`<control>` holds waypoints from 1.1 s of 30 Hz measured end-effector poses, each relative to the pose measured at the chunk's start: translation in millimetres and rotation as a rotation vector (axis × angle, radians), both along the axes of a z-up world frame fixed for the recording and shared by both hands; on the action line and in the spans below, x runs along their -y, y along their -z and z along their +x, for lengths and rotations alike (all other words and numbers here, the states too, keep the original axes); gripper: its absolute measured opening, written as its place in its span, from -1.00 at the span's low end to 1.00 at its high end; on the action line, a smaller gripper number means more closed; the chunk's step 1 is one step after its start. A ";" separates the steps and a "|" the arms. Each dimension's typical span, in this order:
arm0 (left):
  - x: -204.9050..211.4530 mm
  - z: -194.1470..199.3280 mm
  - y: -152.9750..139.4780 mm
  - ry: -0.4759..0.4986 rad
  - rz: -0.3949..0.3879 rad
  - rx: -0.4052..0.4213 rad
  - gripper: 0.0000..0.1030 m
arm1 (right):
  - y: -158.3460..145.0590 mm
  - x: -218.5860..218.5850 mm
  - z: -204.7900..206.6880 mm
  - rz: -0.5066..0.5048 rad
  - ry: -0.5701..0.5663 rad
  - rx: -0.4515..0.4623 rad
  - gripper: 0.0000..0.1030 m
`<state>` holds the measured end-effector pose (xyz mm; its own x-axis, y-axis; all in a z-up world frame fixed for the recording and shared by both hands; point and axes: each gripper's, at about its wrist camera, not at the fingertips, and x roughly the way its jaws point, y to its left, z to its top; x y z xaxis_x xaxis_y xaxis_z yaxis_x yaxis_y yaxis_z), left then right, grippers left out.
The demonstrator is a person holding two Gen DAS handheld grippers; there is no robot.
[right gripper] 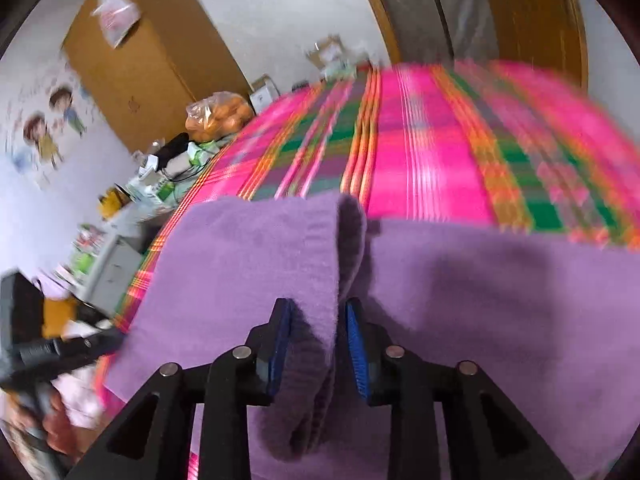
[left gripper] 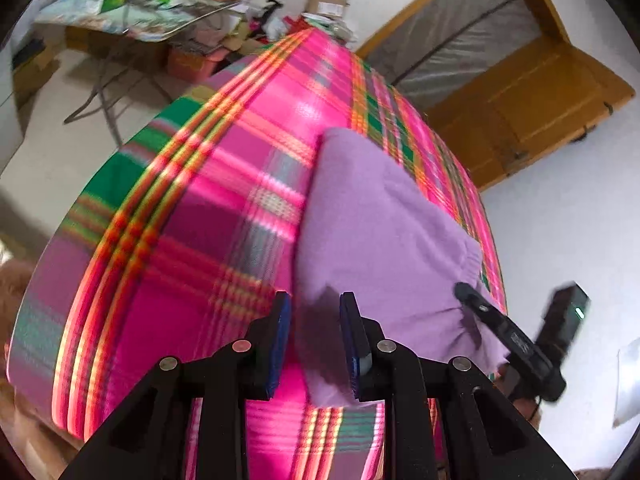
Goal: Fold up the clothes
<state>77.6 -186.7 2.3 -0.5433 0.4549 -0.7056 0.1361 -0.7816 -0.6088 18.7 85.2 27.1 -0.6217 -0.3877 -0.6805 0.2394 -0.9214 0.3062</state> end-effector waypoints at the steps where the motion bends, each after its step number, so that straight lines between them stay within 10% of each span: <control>1: 1.2 2.0 0.5 -0.007 0.008 0.003 -0.51 | -6.2 4.7 9.9 0.016 -0.020 -0.047 -0.42; 5: 3.2 8.0 1.7 -0.019 0.032 0.005 -0.51 | -22.3 31.9 49.7 -0.037 -0.240 -0.178 -0.42; 10: 4.6 17.7 2.9 -0.042 0.057 0.005 -0.51 | -3.4 91.2 73.4 -0.052 -0.655 -0.089 -0.42; 20: 14.2 36.5 7.9 -0.081 0.074 0.009 -0.51 | 23.8 140.0 45.8 0.062 -0.599 -0.002 -0.40; 33: 26.7 36.0 5.9 -0.128 0.067 0.015 -0.51 | 29.3 178.1 49.5 -0.104 -0.809 0.066 -0.19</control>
<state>113.5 -213.4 -3.6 -0.5898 0.4288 -0.6842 0.2418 -0.7147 -0.6564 68.2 -92.9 -2.3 -0.0827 -0.7624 -0.6418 0.7963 -0.4378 0.4174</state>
